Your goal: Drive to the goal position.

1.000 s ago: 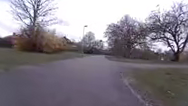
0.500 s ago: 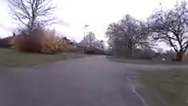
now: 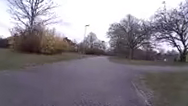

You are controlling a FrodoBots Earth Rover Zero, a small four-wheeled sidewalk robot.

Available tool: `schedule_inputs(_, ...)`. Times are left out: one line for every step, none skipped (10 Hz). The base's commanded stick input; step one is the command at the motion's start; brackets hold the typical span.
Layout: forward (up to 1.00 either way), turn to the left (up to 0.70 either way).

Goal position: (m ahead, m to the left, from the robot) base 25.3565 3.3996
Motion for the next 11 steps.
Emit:
schedule_inputs(1.0,0.0)
schedule_inputs(1.0,0.0)
schedule_inputs(1.0,0.0)
schedule_inputs(1.0,0.0)
schedule_inputs(1.0,0.0)
schedule_inputs(1.0,0.0)
schedule_inputs(1.0,0.0)
schedule_inputs(1.0,0.0)
schedule_inputs(1.0,0.0)
schedule_inputs(1.0,0.0)
schedule_inputs(1.0,0.0)
